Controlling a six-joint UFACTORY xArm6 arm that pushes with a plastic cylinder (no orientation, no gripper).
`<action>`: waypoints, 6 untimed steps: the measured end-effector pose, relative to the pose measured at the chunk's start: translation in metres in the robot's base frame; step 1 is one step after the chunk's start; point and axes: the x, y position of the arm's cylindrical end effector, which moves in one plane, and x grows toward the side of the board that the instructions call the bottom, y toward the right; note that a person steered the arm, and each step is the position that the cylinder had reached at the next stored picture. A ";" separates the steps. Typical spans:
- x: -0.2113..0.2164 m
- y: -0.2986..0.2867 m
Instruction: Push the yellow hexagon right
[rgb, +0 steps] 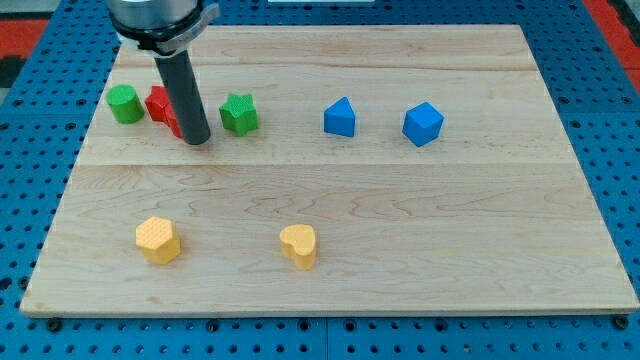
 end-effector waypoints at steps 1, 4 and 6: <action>0.058 0.004; 0.142 -0.071; 0.155 0.067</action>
